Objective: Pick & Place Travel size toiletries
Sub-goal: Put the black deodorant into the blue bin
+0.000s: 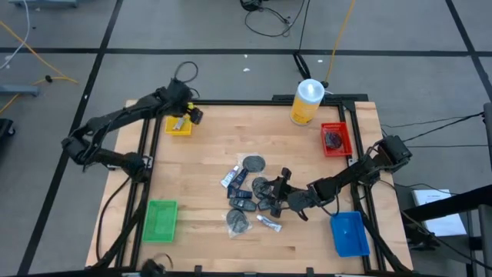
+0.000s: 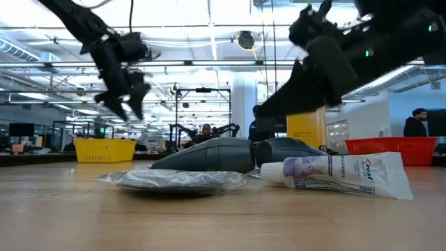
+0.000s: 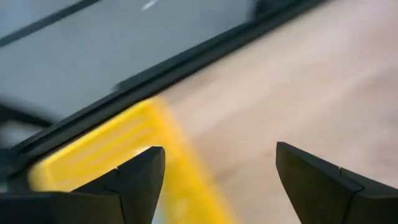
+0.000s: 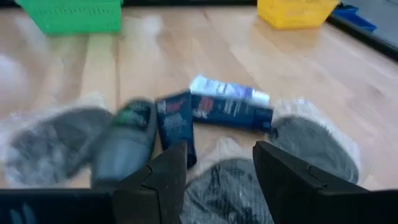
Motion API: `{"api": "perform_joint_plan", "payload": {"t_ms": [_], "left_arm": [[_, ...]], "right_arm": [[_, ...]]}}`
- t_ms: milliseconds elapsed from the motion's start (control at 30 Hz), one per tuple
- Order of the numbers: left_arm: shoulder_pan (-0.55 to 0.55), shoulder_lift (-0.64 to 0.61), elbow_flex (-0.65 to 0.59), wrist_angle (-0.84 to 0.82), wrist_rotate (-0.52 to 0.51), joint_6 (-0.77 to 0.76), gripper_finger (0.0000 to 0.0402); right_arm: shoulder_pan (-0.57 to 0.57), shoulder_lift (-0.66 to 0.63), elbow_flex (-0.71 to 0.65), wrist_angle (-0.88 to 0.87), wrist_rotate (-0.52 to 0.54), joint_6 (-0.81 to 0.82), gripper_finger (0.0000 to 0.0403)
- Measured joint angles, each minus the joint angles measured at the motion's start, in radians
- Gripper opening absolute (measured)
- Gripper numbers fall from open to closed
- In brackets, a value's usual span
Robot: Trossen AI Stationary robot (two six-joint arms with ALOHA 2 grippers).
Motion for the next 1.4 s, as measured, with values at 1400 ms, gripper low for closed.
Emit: {"api": "perform_joint_plan", "payload": {"t_ms": [1400], "left_arm": [[-1.074,0.384,-0.002,0.487,-0.572,-0.219,0.0262]], "right_arm": [[0.021,-0.112,-0.026,-0.369,-0.341,0.126,0.0198]]}}
